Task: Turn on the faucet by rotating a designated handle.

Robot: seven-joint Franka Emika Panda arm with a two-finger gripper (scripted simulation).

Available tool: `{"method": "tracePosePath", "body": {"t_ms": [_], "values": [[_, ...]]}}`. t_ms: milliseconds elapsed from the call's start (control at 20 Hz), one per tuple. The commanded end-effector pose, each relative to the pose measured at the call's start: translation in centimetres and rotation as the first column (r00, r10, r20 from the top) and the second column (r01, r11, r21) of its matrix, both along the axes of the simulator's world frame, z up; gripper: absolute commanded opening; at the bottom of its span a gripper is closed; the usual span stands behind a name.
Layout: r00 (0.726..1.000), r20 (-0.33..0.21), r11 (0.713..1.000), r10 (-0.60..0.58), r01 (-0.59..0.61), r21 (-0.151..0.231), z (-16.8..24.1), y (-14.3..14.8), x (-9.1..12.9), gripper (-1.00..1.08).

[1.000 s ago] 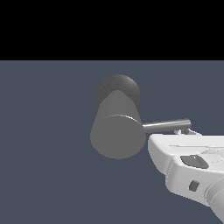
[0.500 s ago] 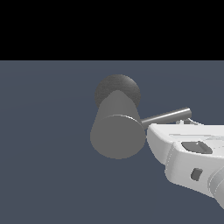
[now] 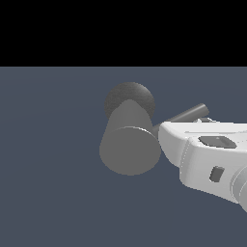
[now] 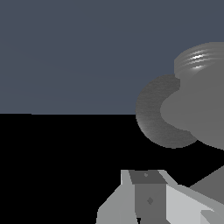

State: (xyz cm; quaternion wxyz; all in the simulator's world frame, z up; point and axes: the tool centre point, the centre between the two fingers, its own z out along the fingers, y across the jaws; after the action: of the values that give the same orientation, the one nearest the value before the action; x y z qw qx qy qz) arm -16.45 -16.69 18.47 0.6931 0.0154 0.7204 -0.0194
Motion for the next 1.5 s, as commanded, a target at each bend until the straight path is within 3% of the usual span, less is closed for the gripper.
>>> {"method": "tracePosePath", "body": {"t_ms": [0, 1300, 1350, 1450], "values": [[1.000, -0.007, 1.000, -0.004, 0.004, 0.002, -0.6, -0.3, 0.0, -1.00], [0.999, 0.036, 1.000, 0.009, -0.009, -0.005, 6.7, 4.9, 0.5, -1.00], [1.000, -0.022, 1.000, -0.016, 0.016, 0.003, 4.0, 3.3, 0.0, -1.00], [1.000, -0.017, 1.000, -0.014, 0.014, 0.002, 4.5, 4.0, 0.1, -1.00]]}}
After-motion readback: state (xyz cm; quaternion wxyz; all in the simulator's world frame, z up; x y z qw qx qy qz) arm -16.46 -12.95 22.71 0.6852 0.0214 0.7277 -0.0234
